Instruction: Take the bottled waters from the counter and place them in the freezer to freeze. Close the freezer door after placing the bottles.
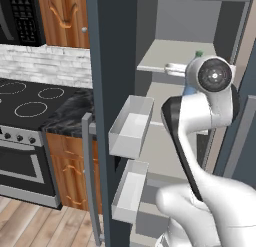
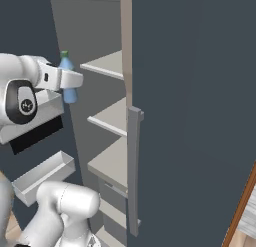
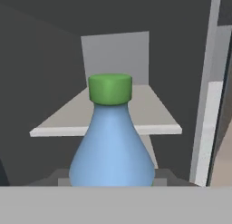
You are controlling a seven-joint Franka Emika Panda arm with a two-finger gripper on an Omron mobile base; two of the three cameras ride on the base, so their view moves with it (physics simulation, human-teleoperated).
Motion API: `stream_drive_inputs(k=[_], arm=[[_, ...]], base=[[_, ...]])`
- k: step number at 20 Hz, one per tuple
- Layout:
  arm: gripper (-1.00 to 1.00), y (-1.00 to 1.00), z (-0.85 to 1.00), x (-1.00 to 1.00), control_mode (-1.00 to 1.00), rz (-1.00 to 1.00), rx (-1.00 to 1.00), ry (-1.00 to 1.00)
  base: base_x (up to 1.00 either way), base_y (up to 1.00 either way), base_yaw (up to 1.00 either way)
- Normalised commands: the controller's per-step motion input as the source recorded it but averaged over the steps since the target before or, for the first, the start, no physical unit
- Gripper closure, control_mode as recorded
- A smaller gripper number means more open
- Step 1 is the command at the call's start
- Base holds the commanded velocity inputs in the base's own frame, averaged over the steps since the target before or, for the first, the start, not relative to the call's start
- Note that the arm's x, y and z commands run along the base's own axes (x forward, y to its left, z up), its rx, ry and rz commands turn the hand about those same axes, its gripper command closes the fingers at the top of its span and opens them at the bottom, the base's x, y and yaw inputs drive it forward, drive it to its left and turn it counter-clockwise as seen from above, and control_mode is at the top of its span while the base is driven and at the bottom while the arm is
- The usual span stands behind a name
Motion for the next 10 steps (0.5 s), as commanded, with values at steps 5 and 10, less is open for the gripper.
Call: stream_drive_inputs(k=[5,10], arm=[[1.00,-0.39,0.06,0.54,-1.00,0.00,0.01,-0.03],[1.00,-0.25,0.01,0.61,-1.00,0.01,0.01,0.00]], base=[[0.00,0.00,0.00],[0.00,0.00,0.00]])
